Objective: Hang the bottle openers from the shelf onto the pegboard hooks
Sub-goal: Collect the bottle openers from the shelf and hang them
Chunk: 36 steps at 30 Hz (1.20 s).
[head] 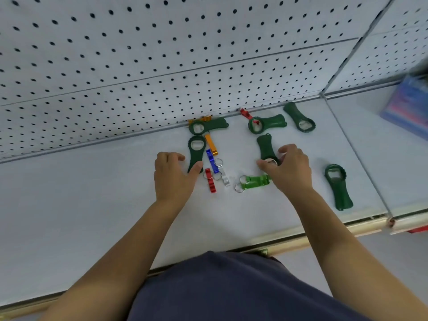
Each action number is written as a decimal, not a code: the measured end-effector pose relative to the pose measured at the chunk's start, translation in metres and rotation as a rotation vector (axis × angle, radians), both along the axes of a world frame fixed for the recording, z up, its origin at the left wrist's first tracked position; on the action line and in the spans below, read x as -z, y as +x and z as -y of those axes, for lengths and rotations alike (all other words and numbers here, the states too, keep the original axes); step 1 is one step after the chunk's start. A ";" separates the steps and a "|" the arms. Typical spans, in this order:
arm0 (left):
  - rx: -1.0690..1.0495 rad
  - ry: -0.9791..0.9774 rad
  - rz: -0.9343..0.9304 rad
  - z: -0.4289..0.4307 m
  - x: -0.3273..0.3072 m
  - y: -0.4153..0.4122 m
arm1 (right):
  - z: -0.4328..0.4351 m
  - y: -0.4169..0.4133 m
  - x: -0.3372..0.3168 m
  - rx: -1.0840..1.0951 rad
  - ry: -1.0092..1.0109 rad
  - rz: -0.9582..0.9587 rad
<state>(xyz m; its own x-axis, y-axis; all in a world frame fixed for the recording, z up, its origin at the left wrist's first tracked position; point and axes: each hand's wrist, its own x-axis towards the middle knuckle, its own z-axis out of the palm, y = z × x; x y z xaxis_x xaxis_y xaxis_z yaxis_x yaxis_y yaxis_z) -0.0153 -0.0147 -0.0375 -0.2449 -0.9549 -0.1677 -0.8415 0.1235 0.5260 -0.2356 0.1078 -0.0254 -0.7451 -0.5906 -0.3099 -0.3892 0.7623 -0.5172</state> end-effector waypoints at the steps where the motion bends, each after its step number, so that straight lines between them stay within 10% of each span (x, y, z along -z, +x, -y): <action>1: -0.004 -0.004 0.005 0.002 0.001 -0.003 | 0.001 -0.001 0.001 0.002 -0.007 0.016; 20: -0.064 0.217 -0.034 0.019 -0.009 0.003 | -0.001 0.003 -0.013 0.119 -0.315 0.180; 36: -0.309 0.567 -0.783 -0.035 -0.084 0.090 | -0.020 0.101 -0.073 -0.018 -0.536 0.424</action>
<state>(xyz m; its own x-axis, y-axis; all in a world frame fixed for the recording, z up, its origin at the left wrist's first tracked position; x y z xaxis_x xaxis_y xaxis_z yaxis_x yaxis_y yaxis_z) 0.0750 0.0202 0.0464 -0.2359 -0.8247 -0.5140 -0.1880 -0.4802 0.8568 -0.1343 0.1282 0.0479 -0.6123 -0.7552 -0.2342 -0.0797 0.3537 -0.9320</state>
